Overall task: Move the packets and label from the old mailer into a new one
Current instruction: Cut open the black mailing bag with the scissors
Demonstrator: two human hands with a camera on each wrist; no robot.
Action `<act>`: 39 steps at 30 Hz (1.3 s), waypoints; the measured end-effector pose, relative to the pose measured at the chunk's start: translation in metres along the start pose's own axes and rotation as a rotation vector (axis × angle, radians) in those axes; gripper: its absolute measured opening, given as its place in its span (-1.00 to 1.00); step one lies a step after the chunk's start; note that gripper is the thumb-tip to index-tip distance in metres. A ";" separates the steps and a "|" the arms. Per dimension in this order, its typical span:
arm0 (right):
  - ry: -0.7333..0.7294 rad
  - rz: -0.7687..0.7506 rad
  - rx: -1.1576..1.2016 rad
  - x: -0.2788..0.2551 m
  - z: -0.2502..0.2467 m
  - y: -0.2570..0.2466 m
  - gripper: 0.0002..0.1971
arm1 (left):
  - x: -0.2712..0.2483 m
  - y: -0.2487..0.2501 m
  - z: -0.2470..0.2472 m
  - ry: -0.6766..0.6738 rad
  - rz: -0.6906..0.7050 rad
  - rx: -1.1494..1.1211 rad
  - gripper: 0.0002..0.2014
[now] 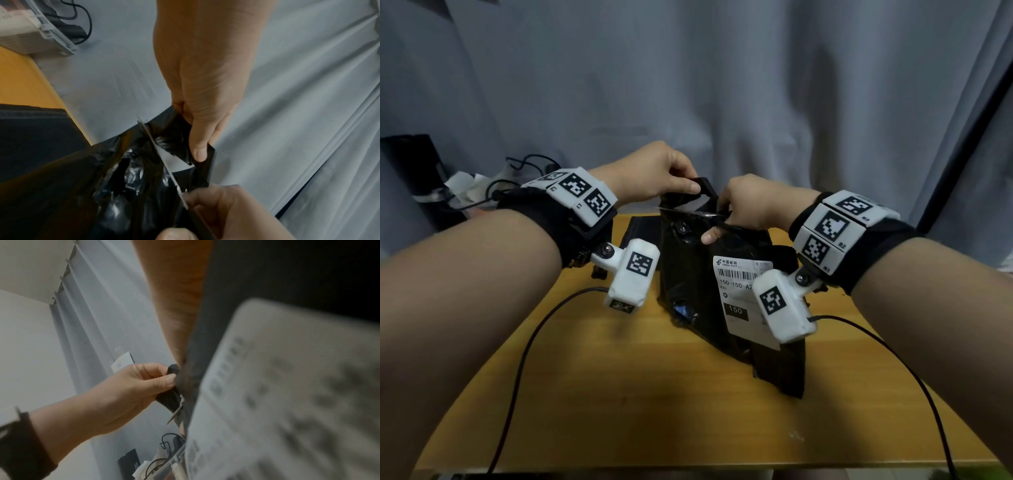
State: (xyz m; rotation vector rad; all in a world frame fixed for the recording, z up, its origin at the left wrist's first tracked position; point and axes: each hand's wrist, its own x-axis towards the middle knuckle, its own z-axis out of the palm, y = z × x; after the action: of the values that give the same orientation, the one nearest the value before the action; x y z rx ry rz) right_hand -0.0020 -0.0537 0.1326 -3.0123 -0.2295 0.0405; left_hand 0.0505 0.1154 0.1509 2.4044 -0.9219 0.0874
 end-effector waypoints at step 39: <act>-0.043 0.791 0.364 -0.068 0.082 0.233 -0.55 | 0.118 0.089 0.217 -0.018 -0.099 -0.209 -0.71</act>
State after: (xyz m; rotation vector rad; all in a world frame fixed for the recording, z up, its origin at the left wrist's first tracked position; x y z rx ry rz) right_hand -0.0369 -0.2831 0.0240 -2.5408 0.8653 0.1914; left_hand 0.0548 -0.1223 0.0406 2.2545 -0.7774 -0.0652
